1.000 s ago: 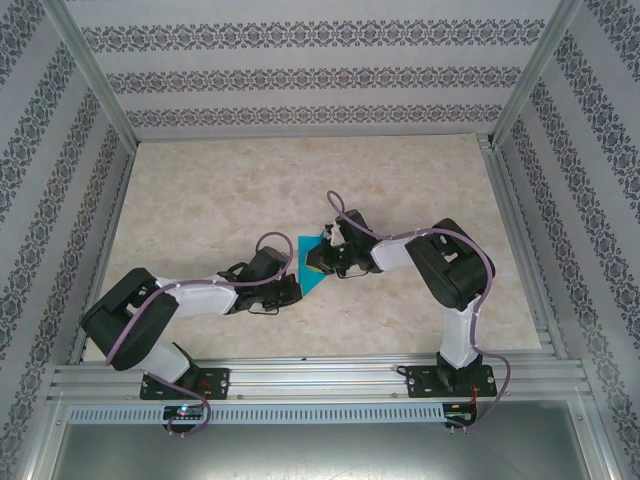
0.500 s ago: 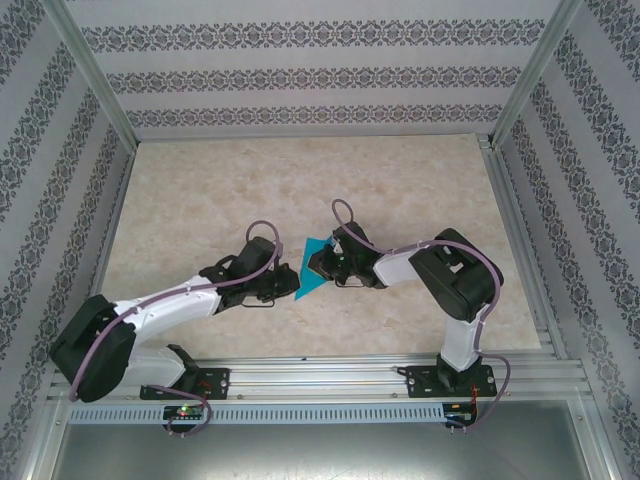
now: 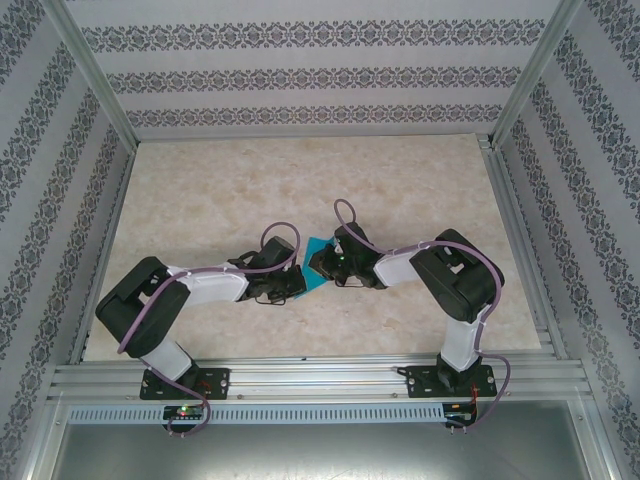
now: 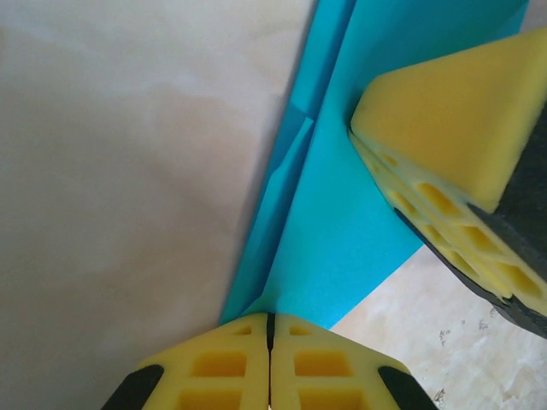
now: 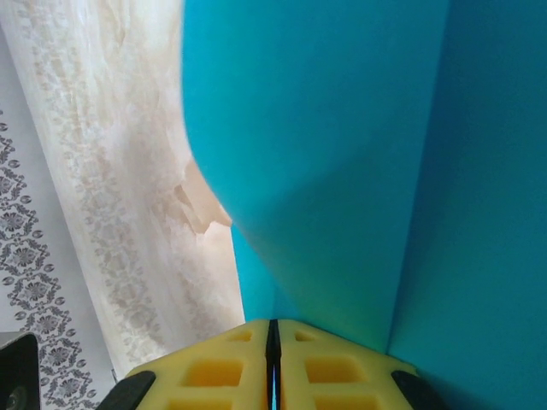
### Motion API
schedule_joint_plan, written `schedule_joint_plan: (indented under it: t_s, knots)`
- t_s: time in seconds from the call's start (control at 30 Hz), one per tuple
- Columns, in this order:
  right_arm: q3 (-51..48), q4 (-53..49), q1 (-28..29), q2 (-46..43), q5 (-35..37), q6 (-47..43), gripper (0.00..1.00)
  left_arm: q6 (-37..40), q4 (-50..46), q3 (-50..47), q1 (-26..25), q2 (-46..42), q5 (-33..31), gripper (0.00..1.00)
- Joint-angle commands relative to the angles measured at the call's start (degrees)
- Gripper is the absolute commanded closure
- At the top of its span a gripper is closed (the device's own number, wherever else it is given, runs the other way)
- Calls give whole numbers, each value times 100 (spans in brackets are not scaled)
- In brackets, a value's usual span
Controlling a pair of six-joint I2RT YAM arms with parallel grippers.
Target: Fold a paper plane with a square sheet of paper (pick it up from the middle)
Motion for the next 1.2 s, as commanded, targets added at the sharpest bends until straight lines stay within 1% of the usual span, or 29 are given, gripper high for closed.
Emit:
schedule_joint_plan:
  t_s: [0.0,0.07,0.2,0.4,0.53,0.73,0.87,0.97,1.1,1.17]
  knots:
    - [-115,-833,45,9,194,-179,87,-91,-33,-327,40,157,-373,93]
    - [-59,-883,-32,-68,133,-334,85,-110,-146,-500,39,76,-481,93]
    - [215,-1126,-256,-257,-164,-906,84,-96,-108,-780,40,-33,-489,94]
    - [727,-1754,-287,-706,-450,-1792,86,39,-130,-715,40,3,-455,96]
    - [741,-1593,-137,-635,-555,-1708,88,117,-211,-600,40,77,-412,96]
    - [714,-1264,-11,-147,-544,-1463,91,136,-281,-546,40,114,-388,97]
    - [474,-1139,-120,-36,-145,-1514,92,154,-372,-555,40,86,-390,98]
    - [456,-1068,-309,206,-295,-1593,92,193,-426,-591,40,68,-401,98]
    - [439,-1274,-513,356,-180,-1740,91,257,-488,-657,40,35,-406,100]
    - [470,-1305,-621,447,-265,-1795,91,281,-495,-694,40,24,-413,100]
